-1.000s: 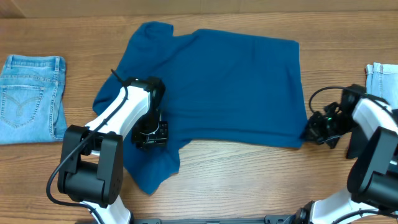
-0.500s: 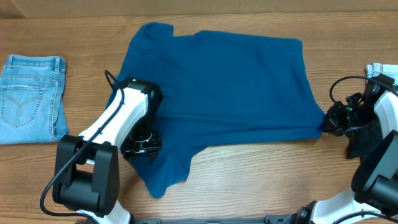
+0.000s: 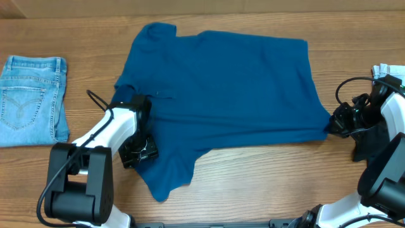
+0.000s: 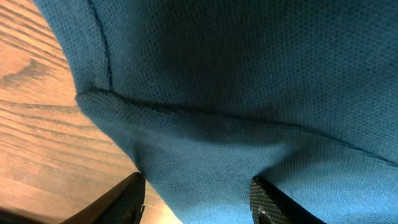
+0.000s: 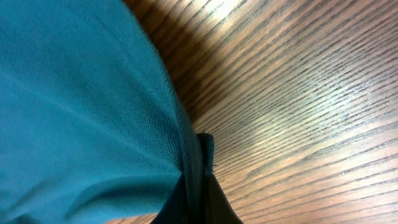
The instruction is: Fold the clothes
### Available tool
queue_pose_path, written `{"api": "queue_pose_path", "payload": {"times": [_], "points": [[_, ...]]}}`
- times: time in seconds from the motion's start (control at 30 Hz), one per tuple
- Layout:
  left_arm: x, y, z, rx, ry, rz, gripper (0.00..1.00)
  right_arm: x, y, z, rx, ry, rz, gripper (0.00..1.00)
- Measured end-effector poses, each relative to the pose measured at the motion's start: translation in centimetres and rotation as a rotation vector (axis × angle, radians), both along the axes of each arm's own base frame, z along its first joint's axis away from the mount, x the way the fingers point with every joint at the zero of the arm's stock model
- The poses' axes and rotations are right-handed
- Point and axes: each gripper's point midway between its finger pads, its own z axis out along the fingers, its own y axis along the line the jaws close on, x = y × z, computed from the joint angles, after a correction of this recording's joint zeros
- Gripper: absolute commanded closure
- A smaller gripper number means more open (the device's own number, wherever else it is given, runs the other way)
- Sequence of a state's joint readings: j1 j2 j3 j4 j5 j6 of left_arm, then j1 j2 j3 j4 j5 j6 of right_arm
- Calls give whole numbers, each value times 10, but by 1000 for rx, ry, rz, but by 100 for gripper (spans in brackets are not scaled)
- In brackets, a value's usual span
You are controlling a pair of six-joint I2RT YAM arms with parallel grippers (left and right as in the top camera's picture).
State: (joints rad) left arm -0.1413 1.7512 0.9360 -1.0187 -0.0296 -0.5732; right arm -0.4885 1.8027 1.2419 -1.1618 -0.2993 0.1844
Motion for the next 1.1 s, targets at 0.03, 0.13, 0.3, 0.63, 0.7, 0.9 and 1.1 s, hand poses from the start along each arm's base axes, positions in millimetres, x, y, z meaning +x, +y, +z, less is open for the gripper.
{"api": "queue_pose_path", "payload": {"times": [0.03,0.13,0.3,0.63,0.7,0.9,1.1], "points": [[1,-1,-1,-6,-16,-2,57,1,0,0,-1,-3,1,96],[9,-8,-4,-48,-73,1,96,3,-1,0,-6,-12,2,96],[18,-14,-5,-78,-116,5,96,3,-2,0,-9,-21,19,96],[70,-33,69,-220,-544,-143,96,-1,1,0,1,-7,34,96],[68,-33,103,-225,-650,-162,96,-2,2,0,5,-7,44,96],[47,-17,130,-153,-706,-159,96,-7,14,9,66,-13,65,96],[30,12,163,-95,-820,-74,96,-21,23,48,52,-63,71,96]]}}
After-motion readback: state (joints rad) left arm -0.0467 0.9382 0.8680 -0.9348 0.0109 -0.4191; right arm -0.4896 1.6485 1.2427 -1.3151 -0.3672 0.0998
